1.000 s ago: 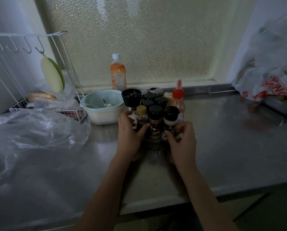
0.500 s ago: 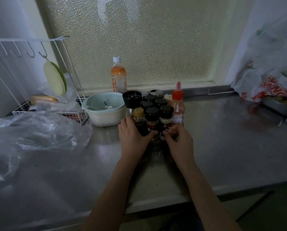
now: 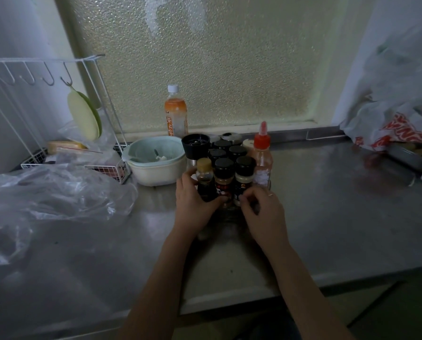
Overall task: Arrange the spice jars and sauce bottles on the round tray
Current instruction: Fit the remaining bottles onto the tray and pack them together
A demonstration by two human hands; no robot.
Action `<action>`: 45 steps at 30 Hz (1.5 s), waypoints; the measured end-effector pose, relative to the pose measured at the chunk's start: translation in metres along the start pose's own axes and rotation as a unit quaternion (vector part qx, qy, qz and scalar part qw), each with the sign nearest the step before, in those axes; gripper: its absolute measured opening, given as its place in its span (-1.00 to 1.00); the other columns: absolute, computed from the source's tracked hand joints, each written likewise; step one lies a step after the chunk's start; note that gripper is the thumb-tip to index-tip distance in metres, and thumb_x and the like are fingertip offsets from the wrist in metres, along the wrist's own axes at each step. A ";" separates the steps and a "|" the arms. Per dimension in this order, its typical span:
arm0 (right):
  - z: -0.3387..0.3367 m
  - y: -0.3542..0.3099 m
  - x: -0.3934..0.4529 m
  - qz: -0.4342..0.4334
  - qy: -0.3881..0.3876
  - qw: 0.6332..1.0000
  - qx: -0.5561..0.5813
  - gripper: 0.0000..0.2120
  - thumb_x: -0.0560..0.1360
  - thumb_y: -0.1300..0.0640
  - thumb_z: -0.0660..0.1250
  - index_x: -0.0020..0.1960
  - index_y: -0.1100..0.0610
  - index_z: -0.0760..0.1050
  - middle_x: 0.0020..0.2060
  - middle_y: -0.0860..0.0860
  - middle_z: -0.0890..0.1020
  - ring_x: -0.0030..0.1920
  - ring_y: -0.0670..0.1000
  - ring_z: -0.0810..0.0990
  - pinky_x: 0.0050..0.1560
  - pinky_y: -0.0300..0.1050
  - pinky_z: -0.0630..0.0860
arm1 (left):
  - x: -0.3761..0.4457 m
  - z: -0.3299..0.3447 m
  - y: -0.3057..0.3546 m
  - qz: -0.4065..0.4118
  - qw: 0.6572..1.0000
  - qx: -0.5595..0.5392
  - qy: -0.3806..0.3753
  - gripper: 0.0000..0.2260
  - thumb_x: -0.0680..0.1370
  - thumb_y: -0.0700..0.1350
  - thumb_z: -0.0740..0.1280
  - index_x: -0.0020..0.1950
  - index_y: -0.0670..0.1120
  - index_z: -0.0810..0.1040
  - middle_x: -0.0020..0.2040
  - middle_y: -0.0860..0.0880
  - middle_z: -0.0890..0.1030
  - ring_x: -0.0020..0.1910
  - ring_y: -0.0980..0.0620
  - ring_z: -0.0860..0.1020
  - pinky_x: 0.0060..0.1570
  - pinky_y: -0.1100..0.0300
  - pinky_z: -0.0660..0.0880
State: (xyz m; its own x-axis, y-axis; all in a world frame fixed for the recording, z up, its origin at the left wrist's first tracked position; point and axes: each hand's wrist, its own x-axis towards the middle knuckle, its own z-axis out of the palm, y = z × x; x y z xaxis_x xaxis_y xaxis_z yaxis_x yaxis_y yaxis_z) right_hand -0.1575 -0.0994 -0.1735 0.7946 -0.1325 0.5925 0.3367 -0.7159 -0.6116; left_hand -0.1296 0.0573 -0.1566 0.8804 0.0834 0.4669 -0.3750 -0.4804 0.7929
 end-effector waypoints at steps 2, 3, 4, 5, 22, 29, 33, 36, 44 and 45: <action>0.001 0.002 -0.001 0.023 0.007 1.000 -0.015 -0.95 0.48 0.12 0.28 -0.15 0.06 0.42 -0.24 -0.07 0.51 -0.17 0.04 0.51 -0.13 0.12 0.50 | 0.003 -0.001 -0.005 -0.014 1.000 -0.014 -0.007 -0.43 0.29 -0.13 0.55 0.19 -0.08 0.35 0.09 0.03 0.34 0.15 0.03 0.36 0.13 0.26 0.35; 0.001 0.002 0.000 0.024 0.008 0.999 -0.022 -0.96 0.48 0.14 0.28 -0.15 0.07 0.43 -0.24 -0.07 0.50 -0.18 0.04 0.51 -0.13 0.12 0.50 | 0.004 -0.003 -0.007 -0.035 0.999 -0.029 0.000 -0.53 0.32 -0.15 0.51 0.11 -0.08 0.35 0.07 -0.03 0.38 0.08 0.00 0.40 0.01 0.34 0.37; 0.001 0.001 0.000 0.022 0.009 0.999 -0.025 -0.96 0.48 0.16 0.28 -0.15 0.09 0.43 -0.25 -0.07 0.50 -0.20 0.04 0.50 -0.14 0.10 0.49 | 0.006 -0.004 -0.008 -0.058 0.997 -0.040 0.012 -0.61 0.34 -0.19 0.48 0.03 -0.10 0.35 0.03 -0.10 0.41 -0.02 -0.01 0.43 -0.13 0.40 0.38; 0.001 0.000 0.000 0.019 0.011 0.999 -0.024 -0.96 0.48 0.18 0.28 -0.15 0.11 0.43 -0.26 -0.06 0.49 -0.21 0.03 0.49 -0.16 0.08 0.49 | 0.007 -0.005 -0.010 -0.072 0.996 -0.039 0.029 -0.67 0.36 -0.21 0.47 -0.03 -0.12 0.35 -0.01 -0.16 0.44 -0.11 -0.01 0.43 -0.22 0.41 0.37; -0.004 -0.009 -0.005 -0.051 -0.075 0.995 -0.046 -0.86 0.38 -0.10 0.35 -0.22 -0.05 0.47 -0.24 -0.16 0.57 -0.08 -0.05 0.52 0.01 0.00 0.36 | 0.003 -0.013 -0.007 -0.047 0.999 -0.022 -0.003 -0.88 0.34 -0.10 0.32 -0.39 -0.01 0.43 -0.43 0.04 0.51 -0.41 0.10 0.45 -0.28 0.11 0.42; -0.001 0.003 -0.002 -0.022 -0.064 0.995 -0.068 -0.83 0.40 -0.02 0.39 -0.21 -0.01 0.41 -0.24 -0.14 0.50 -0.11 0.02 0.51 -0.10 0.02 0.42 | 0.003 -0.010 -0.011 -0.003 0.995 0.040 -0.090 -0.86 0.30 0.14 0.26 -0.39 0.11 0.43 -0.36 0.11 0.50 -0.18 -0.02 0.52 0.04 -0.12 0.47; 0.000 0.012 0.012 -0.012 -0.069 0.994 -0.087 -0.84 0.42 0.03 0.39 -0.18 0.03 0.42 -0.23 -0.11 0.47 -0.12 0.05 0.51 -0.17 -0.05 0.38 | 0.005 0.004 -0.016 0.049 0.981 0.132 -0.136 -0.73 0.32 0.26 0.32 -0.27 0.07 0.51 -0.26 0.11 0.49 0.00 0.00 0.43 0.06 -0.05 0.44; 0.005 0.015 0.022 -0.015 -0.077 0.993 -0.091 -0.84 0.43 0.04 0.37 -0.18 0.07 0.41 -0.25 -0.03 0.50 -0.14 0.09 0.49 -0.20 -0.02 0.39 | 0.016 0.013 -0.021 0.049 0.977 0.164 -0.127 -0.74 0.36 0.18 0.44 -0.24 0.01 0.52 -0.21 0.08 0.47 0.05 -0.03 0.43 0.04 0.00 0.41; 0.022 0.035 0.071 0.019 -0.120 0.992 -0.043 -0.82 0.42 0.09 0.40 -0.20 0.08 0.39 -0.25 0.03 0.51 -0.21 0.09 0.49 -0.23 -0.03 0.40 | 0.054 0.035 -0.029 0.038 0.973 0.193 -0.121 -0.71 0.42 0.13 0.41 -0.20 -0.06 0.47 -0.14 0.00 0.48 0.07 -0.08 0.40 -0.04 0.09 0.28; 0.026 0.037 0.076 0.024 -0.122 0.992 -0.034 -0.81 0.41 0.10 0.40 -0.21 0.05 0.37 -0.25 0.02 0.51 -0.21 0.09 0.49 -0.23 -0.03 0.40 | 0.058 0.037 -0.031 0.038 0.974 0.188 -0.118 -0.71 0.42 0.13 0.42 -0.21 -0.05 0.44 -0.14 0.00 0.48 0.06 -0.08 0.40 -0.06 0.10 0.28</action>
State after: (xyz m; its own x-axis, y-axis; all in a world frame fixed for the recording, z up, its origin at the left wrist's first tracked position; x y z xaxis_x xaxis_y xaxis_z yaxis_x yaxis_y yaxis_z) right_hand -0.0714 -0.1188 -0.1645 0.9099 -0.0039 0.4148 0.2678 -0.7580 -0.5947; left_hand -0.0561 0.0449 -0.1683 0.9135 -0.1459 0.3798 -0.3468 -0.7675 0.5392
